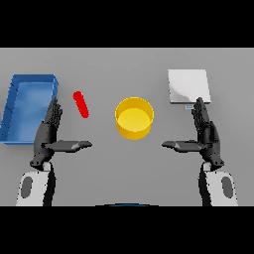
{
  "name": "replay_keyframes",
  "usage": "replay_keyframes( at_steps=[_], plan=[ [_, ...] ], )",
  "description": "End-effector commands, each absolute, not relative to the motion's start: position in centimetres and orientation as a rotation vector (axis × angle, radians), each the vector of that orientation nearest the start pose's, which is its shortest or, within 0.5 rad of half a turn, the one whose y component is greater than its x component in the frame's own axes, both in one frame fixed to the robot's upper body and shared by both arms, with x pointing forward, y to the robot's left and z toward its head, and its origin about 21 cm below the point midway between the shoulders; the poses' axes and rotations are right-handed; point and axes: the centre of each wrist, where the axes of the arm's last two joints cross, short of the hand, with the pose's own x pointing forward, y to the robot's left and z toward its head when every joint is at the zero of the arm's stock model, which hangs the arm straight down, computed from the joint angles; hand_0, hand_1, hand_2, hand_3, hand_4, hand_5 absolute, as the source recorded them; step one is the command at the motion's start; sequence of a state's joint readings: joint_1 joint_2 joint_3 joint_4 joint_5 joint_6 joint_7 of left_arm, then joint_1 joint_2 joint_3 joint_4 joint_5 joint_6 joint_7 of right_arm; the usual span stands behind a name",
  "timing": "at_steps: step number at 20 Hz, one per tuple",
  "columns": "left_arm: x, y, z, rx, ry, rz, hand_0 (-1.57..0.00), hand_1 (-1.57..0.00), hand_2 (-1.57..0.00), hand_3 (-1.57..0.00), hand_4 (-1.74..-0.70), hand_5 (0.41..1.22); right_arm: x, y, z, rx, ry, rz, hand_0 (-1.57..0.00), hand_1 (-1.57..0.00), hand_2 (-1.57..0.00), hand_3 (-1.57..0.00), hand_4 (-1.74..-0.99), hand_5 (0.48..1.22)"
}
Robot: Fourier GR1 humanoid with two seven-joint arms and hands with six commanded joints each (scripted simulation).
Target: Pick up the red beaker and tilt it to pour out 1 green nut into yellow bowl. Pick up the yellow bowl and place it on the metallic measuring scale.
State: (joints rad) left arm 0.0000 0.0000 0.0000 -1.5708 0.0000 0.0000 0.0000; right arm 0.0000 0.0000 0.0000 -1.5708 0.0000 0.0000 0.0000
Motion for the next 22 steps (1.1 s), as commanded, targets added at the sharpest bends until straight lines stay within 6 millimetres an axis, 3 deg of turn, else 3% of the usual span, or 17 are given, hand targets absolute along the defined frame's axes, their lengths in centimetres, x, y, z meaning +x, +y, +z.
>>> replay_keyframes(
  at_steps=[1,6,8,11,14,18,22],
  plan=[
    [24.8,23.1,-0.3,0.002,-1.571,0.001,0.00,0.00,0.00,0.00,-1.15,0.599,24.8,-22.7,-0.3,0.000,-1.572,-0.001,0.00,0.00,0.00,0.00,-1.167,0.599],
    [24.4,24.4,-0.2,0.003,-1.573,-0.008,0.00,0.00,0.00,0.00,-1.15,0.599,24.3,-22.2,-0.4,0.001,-1.582,-0.006,0.00,0.00,0.00,0.00,-1.167,0.599],
    [22.7,25.0,0.5,0.044,-1.609,-0.113,0.00,0.00,0.00,0.00,-1.16,0.599,22.8,-22.4,-0.2,-0.195,-1.679,0.196,0.00,0.00,0.00,0.00,-1.163,0.595],
    [21.7,24.9,1.1,0.067,-1.584,-0.173,0.00,0.00,0.00,0.00,-1.16,0.599,21.8,-21.6,-0.2,-0.269,-1.665,0.273,0.00,0.00,0.00,0.00,-1.159,0.590],
    [22.0,25.0,1.9,0.087,-1.581,-0.210,0.00,0.00,0.00,0.00,-1.16,0.603,21.4,-21.5,0.4,-0.268,-1.679,0.266,0.00,0.00,0.00,0.00,-1.183,0.596],
    [23.2,23.8,0.4,0.085,-1.543,-0.237,0.00,0.00,0.00,0.00,-1.17,0.605,21.6,-21.6,0.8,-0.215,-1.685,0.246,0.00,0.00,0.00,0.00,-1.224,0.611],
    [26.3,22.8,-0.8,0.099,-1.525,-0.267,0.00,0.00,0.00,0.00,-1.22,0.626,21.4,-21.8,0.6,-0.209,-1.684,0.261,0.00,0.00,0.00,0.00,-1.256,0.631]
  ],
)
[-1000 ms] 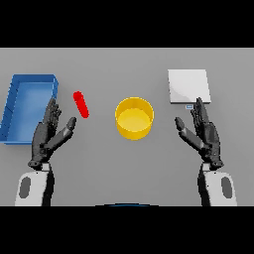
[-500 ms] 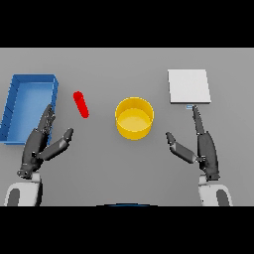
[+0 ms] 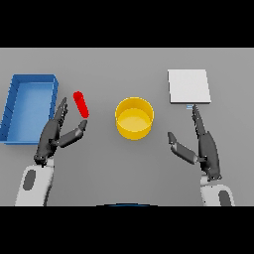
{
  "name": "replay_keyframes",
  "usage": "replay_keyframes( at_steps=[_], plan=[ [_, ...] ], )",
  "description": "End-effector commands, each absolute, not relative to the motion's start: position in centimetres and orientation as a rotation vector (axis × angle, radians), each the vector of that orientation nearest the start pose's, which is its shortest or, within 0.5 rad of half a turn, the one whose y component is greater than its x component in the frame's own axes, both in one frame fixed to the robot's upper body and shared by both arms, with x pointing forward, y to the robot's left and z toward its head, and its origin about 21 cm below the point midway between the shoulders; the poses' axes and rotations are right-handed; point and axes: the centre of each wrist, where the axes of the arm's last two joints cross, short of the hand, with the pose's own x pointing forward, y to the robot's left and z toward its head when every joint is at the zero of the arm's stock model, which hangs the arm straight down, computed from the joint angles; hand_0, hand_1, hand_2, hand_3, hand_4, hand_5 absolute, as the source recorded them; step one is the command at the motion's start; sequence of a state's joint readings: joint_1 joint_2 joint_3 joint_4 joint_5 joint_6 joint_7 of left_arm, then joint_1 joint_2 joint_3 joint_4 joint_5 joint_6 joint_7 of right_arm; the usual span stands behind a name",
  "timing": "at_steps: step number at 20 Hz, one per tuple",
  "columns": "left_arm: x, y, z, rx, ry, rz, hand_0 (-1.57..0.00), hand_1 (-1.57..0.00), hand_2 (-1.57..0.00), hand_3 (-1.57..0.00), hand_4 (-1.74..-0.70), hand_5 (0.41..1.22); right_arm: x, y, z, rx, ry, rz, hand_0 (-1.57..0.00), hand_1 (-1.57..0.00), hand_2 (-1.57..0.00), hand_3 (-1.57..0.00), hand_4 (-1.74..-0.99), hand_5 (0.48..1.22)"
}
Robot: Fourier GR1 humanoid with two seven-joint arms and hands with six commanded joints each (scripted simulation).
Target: Pick up the red beaker and tilt it to pour out 1 green nut into yellow bowl. Pick up the yellow bowl and place it on the metallic measuring scale.
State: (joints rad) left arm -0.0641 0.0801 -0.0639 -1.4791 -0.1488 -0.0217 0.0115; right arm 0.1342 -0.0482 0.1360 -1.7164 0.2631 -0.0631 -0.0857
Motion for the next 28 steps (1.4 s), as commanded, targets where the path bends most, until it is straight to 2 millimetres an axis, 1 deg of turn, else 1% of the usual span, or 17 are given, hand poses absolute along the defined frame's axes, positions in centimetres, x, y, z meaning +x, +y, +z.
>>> replay_keyframes(
  at_steps=[1,4,5,8,9,11,15,16,17,18,20,21,24,25,26,27,28],
  plan=[
    [26.8,22.6,-0.9,0.108,-1.536,-0.274,0.00,0.00,0.00,0.00,-1.23,0.629,21.5,-22.0,0.8,-0.208,-1.696,0.264,0.00,0.00,0.00,0.00,-1.260,0.633],
    [28.4,22.5,-1.5,0.102,-1.537,-0.281,0.00,0.00,0.00,0.00,-1.25,0.650,21.6,-21.9,0.8,-0.190,-1.694,0.246,0.00,0.00,0.00,0.00,-1.280,0.634],
    [28.9,22.9,-1.7,0.111,-1.535,-0.283,0.00,0.00,0.00,0.00,-1.25,0.660,21.5,-21.8,0.8,-0.199,-1.702,0.251,0.00,0.00,0.00,0.00,-1.281,0.635],
    [30.7,22.5,-1.7,0.111,-1.537,-0.289,0.00,0.00,0.00,0.00,-1.27,0.677,21.5,-22.0,0.7,-0.208,-1.700,0.261,0.00,0.00,0.00,0.00,-1.268,0.635],
    [31.1,22.3,-1.8,0.106,-1.526,-0.288,0.00,0.00,0.00,0.00,-1.28,0.680,21.4,-21.5,0.5,-0.202,-1.687,0.260,0.00,0.00,0.00,0.00,-1.267,0.635],
    [31.5,21.8,-2.2,0.100,-1.531,-0.294,0.00,0.00,0.00,0.00,-1.29,0.685,21.4,-21.9,0.7,-0.206,-1.689,0.260,0.00,0.00,0.00,0.00,-1.269,0.638],
    [33.2,21.2,-1.9,0.117,-1.518,-0.311,0.00,0.00,0.00,0.00,-1.30,0.690,21.6,-21.6,0.9,-0.206,-1.696,0.262,0.00,0.00,0.00,0.00,-1.271,0.646],
    [33.3,21.0,-2.3,0.111,-1.514,-0.316,0.00,0.00,0.00,0.00,-1.29,0.686,21.7,-21.7,1.1,-0.216,-1.696,0.259,0.00,0.00,0.00,0.00,-1.267,0.644],
    [33.7,21.0,-2.1,0.112,-1.510,-0.321,0.00,0.00,0.00,0.00,-1.29,0.684,21.9,-21.6,1.3,-0.205,-1.696,0.252,0.00,0.00,0.00,0.00,-1.269,0.643],
    [34.0,20.8,-1.7,0.115,-1.516,-0.318,0.00,0.00,0.00,0.00,-1.29,0.683,21.3,-21.7,1.0,-0.201,-1.698,0.245,0.00,0.00,0.00,0.00,-1.269,0.642],
    [34.6,20.5,-1.4,0.107,-1.513,-0.319,0.00,0.00,0.00,0.00,-1.29,0.683,21.4,-22.4,1.0,-0.213,-1.692,0.238,0.00,0.00,0.00,0.00,-1.265,0.638],
    [34.7,20.3,-1.8,0.097,-1.518,-0.316,0.00,0.00,0.00,0.00,-1.30,0.686,21.5,-22.2,1.3,-0.209,-1.692,0.240,0.00,0.00,0.00,0.00,-1.268,0.639],
    [35.3,20.2,-2.2,0.075,-1.522,-0.300,0.00,0.00,0.00,0.00,-1.33,0.695,21.4,-22.7,0.7,-0.224,-1.668,0.243,0.00,0.00,0.00,0.00,-1.264,0.640],
    [35.3,20.5,-2.2,0.076,-1.539,-0.298,0.00,0.00,0.00,0.00,-1.34,0.698,21.6,-22.2,0.7,-0.212,-1.677,0.246,0.00,0.00,0.00,0.00,-1.263,0.640],
    [35.5,20.3,-2.3,0.068,-1.539,-0.276,0.00,0.00,0.00,0.00,-1.35,0.704,21.4,-22.4,1.0,-0.217,-1.696,0.249,0.00,0.00,0.00,0.00,-1.261,0.641],
    [35.7,20.0,-2.4,0.053,-1.547,-0.253,0.00,-0.03,-0.07,-0.03,-1.38,0.724,21.6,-22.4,1.1,-0.218,-1.686,0.249,0.00,0.00,0.00,0.00,-1.259,0.642],
    [35.9,20.1,-2.6,0.049,-1.543,-0.229,-0.12,-0.15,-0.18,-0.12,-1.41,0.750,21.5,-22.5,1.0,-0.216,-1.687,0.251,0.00,0.00,0.00,0.00,-1.260,0.642]
  ],
)
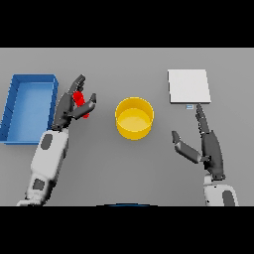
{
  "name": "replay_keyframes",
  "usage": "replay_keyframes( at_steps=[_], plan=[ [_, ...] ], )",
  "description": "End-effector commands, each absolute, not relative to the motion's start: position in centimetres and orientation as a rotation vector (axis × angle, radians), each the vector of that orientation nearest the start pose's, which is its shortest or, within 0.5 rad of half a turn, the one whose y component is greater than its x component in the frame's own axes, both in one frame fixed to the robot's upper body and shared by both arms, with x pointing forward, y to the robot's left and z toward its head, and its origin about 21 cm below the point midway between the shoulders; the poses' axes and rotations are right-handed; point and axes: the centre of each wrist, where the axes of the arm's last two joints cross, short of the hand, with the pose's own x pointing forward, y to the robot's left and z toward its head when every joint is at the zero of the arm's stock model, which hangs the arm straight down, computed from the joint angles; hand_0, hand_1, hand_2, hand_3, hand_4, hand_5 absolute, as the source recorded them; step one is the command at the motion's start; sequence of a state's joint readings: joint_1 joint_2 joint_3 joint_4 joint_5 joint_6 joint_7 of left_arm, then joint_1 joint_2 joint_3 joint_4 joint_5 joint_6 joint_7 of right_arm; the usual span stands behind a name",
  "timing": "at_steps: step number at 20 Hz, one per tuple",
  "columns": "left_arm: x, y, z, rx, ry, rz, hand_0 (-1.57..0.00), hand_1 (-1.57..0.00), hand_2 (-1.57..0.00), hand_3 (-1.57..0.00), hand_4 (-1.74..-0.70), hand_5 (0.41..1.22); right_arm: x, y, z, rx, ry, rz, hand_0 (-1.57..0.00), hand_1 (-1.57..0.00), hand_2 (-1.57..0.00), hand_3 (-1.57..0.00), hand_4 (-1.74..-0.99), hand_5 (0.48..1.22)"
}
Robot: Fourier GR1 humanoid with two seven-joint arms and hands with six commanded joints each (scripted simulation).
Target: Pick up the red beaker and tilt it to pour out 1 green nut into yellow bowl. Pick up the yellow bowl and place it on the metallic measuring scale.
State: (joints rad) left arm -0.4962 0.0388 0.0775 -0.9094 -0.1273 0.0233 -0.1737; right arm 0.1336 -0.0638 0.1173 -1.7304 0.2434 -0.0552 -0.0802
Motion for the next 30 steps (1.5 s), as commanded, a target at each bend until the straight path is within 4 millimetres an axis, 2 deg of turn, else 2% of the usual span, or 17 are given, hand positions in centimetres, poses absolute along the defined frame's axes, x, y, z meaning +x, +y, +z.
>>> replay_keyframes(
  at_steps=[1,2,3,5,6,8,10,13,14,16,19,22,25,30],
  plan=[
    [36.1,19.8,-2.4,0.046,-1.534,-0.208,-0.29,-0.33,-0.36,-0.29,-1.45,0.783,21.5,-22.3,0.9,-0.215,-1.689,0.250,0.00,0.00,0.00,0.00,-1.258,0.644],
    [36.2,20.1,-2.8,0.062,-1.515,-0.197,-0.44,-0.48,-0.52,-0.55,-1.45,0.871,21.3,-22.3,0.9,-0.218,-1.689,0.252,0.00,0.00,0.00,0.00,-1.257,0.645],
    [36.5,19.9,-2.5,0.081,-1.520,-0.209,-0.66,-0.70,-0.73,-0.72,-1.50,0.941,21.1,-22.2,0.6,-0.222,-1.681,0.255,0.00,0.00,0.00,0.00,-1.255,0.644],
    [36.4,18.9,-2.7,0.076,-1.550,-0.253,-0.99,-1.01,-1.03,-0.93,-1.57,1.042,21.4,-22.4,0.8,-0.225,-1.676,0.246,0.00,0.00,0.00,0.00,-1.254,0.645],
    [36.6,18.7,-2.4,0.075,-1.541,-0.269,-1.11,-1.12,-1.14,-0.97,-1.60,1.078,21.5,-22.2,0.9,-0.225,-1.682,0.243,0.00,0.00,0.00,0.00,-1.252,0.644],
    [36.4,18.6,-2.5,0.084,-1.546,-0.291,-1.27,-1.29,-1.30,-1.19,-1.54,1.129,21.3,-22.1,0.5,-0.217,-1.680,0.237,0.00,0.00,0.00,0.00,-1.254,0.644],
    [36.4,18.6,-2.5,0.077,-1.536,-0.283,-1.38,-1.39,-1.40,-1.33,-1.51,1.162,21.6,-22.1,0.9,-0.222,-1.684,0.240,0.00,0.00,0.00,0.00,-1.257,0.645],
    [36.6,18.6,-2.1,0.077,-1.559,-0.223,-1.47,-1.48,-1.48,-1.45,-1.62,1.140,21.2,-22.6,1.0,-0.216,-1.691,0.220,0.00,0.00,0.00,0.00,-1.260,0.643],
    [36.6,18.1,-1.7,0.070,-1.582,-0.199,-1.49,-1.50,-1.50,-1.47,-1.64,1.132,21.0,-22.4,0.7,-0.208,-1.693,0.229,0.00,0.00,0.00,0.00,-1.262,0.646],
    [36.4,18.4,-1.2,0.069,-1.618,-0.163,-1.52,-1.52,-1.52,-1.51,-1.68,1.122,20.9,-22.2,0.9,-0.230,-1.692,0.244,0.00,0.00,0.00,0.00,-1.258,0.646],
    [36.5,18.5,0.9,0.102,-1.670,-0.194,-1.55,-1.55,-1.55,-1.54,-1.71,1.114,21.1,-22.6,0.9,-0.237,-1.686,0.259,0.00,0.00,0.00,0.00,-1.263,0.652],
    [36.8,17.6,2.8,0.150,-1.681,-0.353,-1.56,-1.56,-1.56,-1.55,-1.72,1.117,21.3,-22.0,1.0,-0.235,-1.697,0.257,0.00,0.00,0.00,0.00,-1.261,0.661],
    [37.3,17.3,4.9,0.239,-1.636,-0.558,-1.56,-1.56,-1.56,-1.56,-1.73,1.125,21.5,-22.4,1.2,-0.251,-1.702,0.268,0.00,0.00,0.00,0.00,-1.256,0.671],
    [37.2,16.2,5.7,0.305,-1.592,-0.702,-1.56,-1.56,-1.56,-1.56,-1.73,1.112,21.1,-22.4,1.0,-0.250,-1.671,0.280,0.00,0.00,0.00,0.00,-1.256,0.678]
  ],
)
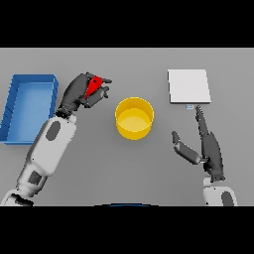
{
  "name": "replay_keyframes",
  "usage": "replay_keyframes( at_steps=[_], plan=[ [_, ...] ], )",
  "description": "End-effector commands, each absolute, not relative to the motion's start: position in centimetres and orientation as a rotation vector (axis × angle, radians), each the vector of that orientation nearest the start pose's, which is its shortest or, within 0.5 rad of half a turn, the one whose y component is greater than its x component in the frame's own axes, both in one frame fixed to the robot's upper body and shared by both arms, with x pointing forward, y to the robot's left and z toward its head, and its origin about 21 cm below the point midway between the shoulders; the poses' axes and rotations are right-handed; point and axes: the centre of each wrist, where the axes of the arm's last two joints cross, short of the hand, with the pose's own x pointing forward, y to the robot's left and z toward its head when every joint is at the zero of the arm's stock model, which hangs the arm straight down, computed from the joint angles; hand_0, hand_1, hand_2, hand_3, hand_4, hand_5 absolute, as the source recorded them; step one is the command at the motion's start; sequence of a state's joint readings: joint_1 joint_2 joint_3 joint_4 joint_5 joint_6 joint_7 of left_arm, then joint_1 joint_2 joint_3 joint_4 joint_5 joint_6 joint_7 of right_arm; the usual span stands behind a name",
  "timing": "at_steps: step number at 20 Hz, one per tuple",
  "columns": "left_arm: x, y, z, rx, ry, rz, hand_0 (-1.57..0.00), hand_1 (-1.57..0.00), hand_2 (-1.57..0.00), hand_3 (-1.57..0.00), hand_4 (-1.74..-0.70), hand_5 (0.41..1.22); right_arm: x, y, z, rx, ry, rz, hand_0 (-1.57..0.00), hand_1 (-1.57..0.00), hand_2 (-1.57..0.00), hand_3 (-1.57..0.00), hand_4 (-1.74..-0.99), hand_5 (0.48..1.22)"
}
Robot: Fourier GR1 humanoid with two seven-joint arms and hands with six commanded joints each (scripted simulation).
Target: Pick up the red beaker and tilt it to pour out 1 green nut into yellow bowl. Pick up the yellow bowl and place it on the metallic measuring scale.
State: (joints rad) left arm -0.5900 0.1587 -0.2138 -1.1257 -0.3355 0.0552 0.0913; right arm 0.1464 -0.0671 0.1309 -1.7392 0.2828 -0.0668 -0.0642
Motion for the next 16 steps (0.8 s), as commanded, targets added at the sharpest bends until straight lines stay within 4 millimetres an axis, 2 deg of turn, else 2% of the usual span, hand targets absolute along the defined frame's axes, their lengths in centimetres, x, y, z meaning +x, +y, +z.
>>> replay_keyframes(
  at_steps=[1,3,7,10,12,14,15,16],
  plan=[
    [37.2,15.9,6.1,0.339,-1.581,-0.737,-1.57,-1.57,-1.57,-1.56,-1.73,1.114,21.1,-22.5,1.1,-0.250,-1.674,0.277,0.00,0.00,0.00,0.00,-1.254,0.680],
    [37.5,15.4,6.6,0.441,-1.548,-0.848,-1.57,-1.57,-1.57,-1.57,-1.74,1.128,21.2,-21.8,1.1,-0.236,-1.670,0.272,0.00,0.00,0.00,0.00,-1.254,0.683],
    [37.6,13.3,7.2,0.657,-1.496,-1.150,-1.57,-1.57,-1.57,-1.57,-1.74,1.127,21.0,-22.1,1.2,-0.228,-1.678,0.268,0.00,0.00,0.00,0.00,-1.256,0.690],
    [37.9,12.7,8.1,0.789,-1.463,-1.333,-1.57,-1.57,-1.57,-1.57,-1.74,1.173,21.0,-22.3,1.4,-0.231,-1.679,0.269,0.00,0.00,0.00,0.00,-1.270,0.700],
    [38.1,12.4,8.7,0.841,-1.451,-1.438,-1.57,-1.57,-1.57,-1.57,-1.74,1.190,21.0,-21.9,1.3,-0.230,-1.671,0.270,0.00,0.00,0.00,0.00,-1.274,0.704],
    [38.2,11.3,9.2,0.892,-1.429,-1.541,-1.57,-1.57,-1.57,-1.57,-1.65,1.201,20.9,-21.8,1.2,-0.218,-1.671,0.260,0.00,0.00,0.00,0.00,-1.284,0.705],
    [38.5,11.3,9.7,0.914,-1.418,-1.600,-1.57,-1.57,-1.57,-1.57,-1.67,1.205,20.7,-22.1,0.8,-0.214,-1.670,0.256,0.00,0.00,0.00,0.00,-1.283,0.702],
    [38.5,10.9,9.7,0.938,-1.380,-1.673,-1.57,-1.57,-1.57,-1.47,-1.68,1.208,20.7,-22.1,0.9,-0.202,-1.682,0.246,0.00,0.00,0.00,0.00,-1.285,0.697]
  ],
)
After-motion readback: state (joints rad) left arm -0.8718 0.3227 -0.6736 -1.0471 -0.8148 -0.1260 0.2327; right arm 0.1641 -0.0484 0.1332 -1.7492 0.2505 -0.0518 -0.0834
